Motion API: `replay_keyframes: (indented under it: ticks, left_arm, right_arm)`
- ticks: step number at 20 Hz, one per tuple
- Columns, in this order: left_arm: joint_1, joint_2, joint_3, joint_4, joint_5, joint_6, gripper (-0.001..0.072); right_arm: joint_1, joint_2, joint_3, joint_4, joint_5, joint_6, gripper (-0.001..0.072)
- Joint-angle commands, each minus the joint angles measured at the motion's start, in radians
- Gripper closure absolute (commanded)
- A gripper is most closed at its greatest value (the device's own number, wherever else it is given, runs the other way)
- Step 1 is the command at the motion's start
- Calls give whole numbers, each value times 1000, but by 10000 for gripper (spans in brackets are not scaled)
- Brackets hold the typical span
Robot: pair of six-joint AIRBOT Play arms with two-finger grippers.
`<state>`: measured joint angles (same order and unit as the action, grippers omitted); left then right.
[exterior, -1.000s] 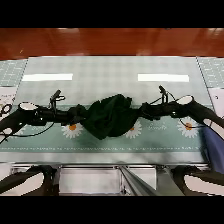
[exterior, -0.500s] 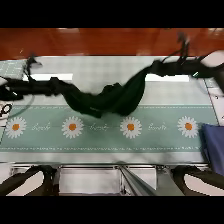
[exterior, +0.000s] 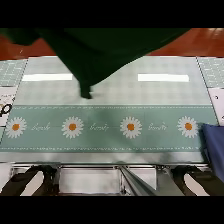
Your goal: Fold the shirts.
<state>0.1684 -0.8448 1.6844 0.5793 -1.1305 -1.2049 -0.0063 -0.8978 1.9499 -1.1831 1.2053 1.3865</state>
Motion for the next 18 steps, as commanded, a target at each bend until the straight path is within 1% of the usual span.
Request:
replay_keyframes:
  ticks: [1, 3, 5, 7, 9, 12, 13, 14, 15, 17, 18]
  left_arm:
    - [2, 140, 73, 181, -8, -53, 685]
    - [2, 211, 72, 250, -36, -103, 685]
    - [2, 267, 72, 282, -75, -137, 685]
    - [2, 285, 65, 281, -153, -183, 685]
    - [2, 281, 17, 281, -229, -189, 685]
    - [1, 271, -175, 277, -236, -206, 685]
    - [0, 261, -248, 268, -223, -206, 685]
    - [0, 246, -329, 253, -186, -204, 685]
    - [-2, 225, -402, 233, -133, -197, 685]
    - [-18, 155, -526, 186, 16, -98, 685]
    - [-34, 106, -565, 179, 105, -66, 685]
  right_arm:
    - [-3, 164, 38, -200, 49, 30, 689]
    - [-2, 219, 38, -265, 130, 58, 689]
    - [-2, 245, 38, -268, 245, 75, 689]
    - [-2, 247, 34, -259, 352, 89, 689]
    - [-2, 246, -10, -256, 362, 103, 689]
    - [-2, 246, -178, -230, 349, 128, 689]
    - [-2, 246, -255, -199, 321, 129, 689]
    - [-2, 245, -348, -156, 262, 128, 689]
    - [-2, 234, -440, -114, 192, 123, 689]
    - [-2, 166, -575, -77, 71, 112, 689]
    - [-2, 110, -612, -72, 15, 109, 689]
